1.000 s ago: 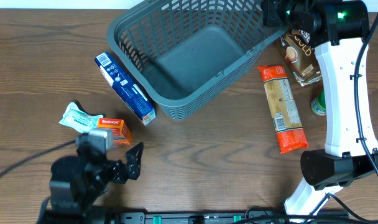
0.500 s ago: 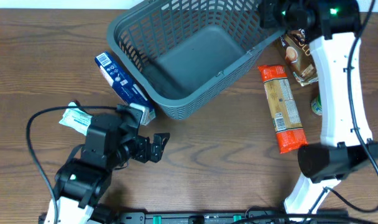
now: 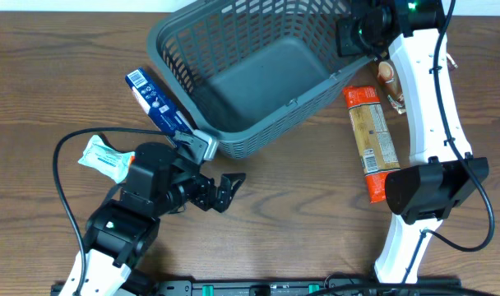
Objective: Pack container
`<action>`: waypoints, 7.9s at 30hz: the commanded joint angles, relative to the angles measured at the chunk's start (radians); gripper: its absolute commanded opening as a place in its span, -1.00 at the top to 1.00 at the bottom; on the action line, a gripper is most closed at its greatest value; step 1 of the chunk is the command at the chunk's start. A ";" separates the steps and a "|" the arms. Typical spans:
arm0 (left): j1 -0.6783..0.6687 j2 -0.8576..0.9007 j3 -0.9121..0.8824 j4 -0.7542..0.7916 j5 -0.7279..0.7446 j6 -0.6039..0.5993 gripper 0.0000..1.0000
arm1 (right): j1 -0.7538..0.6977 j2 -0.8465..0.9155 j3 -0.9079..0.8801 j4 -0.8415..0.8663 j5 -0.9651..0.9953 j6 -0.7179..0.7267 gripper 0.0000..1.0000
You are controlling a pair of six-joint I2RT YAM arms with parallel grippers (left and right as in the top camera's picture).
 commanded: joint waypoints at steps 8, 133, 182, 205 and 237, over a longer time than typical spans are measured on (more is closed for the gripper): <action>-0.087 0.000 0.019 0.010 -0.217 -0.045 -0.97 | -0.007 -0.009 0.010 -0.090 0.025 -0.011 0.98; -0.206 -0.190 0.031 0.291 -1.092 0.166 0.89 | -0.225 0.186 0.373 -0.108 -0.248 0.059 0.98; -0.206 -0.218 0.905 -1.119 -1.072 -0.276 -0.97 | -0.241 0.087 0.374 -0.251 -0.005 -0.070 -0.98; -0.206 -0.218 0.905 -1.119 -1.072 -0.277 -0.97 | -0.497 0.242 0.372 -0.018 -0.330 -0.411 -0.98; -0.206 -0.218 0.905 -1.119 -1.072 -0.277 -0.97 | -0.464 0.363 0.376 0.105 -0.458 -0.260 0.98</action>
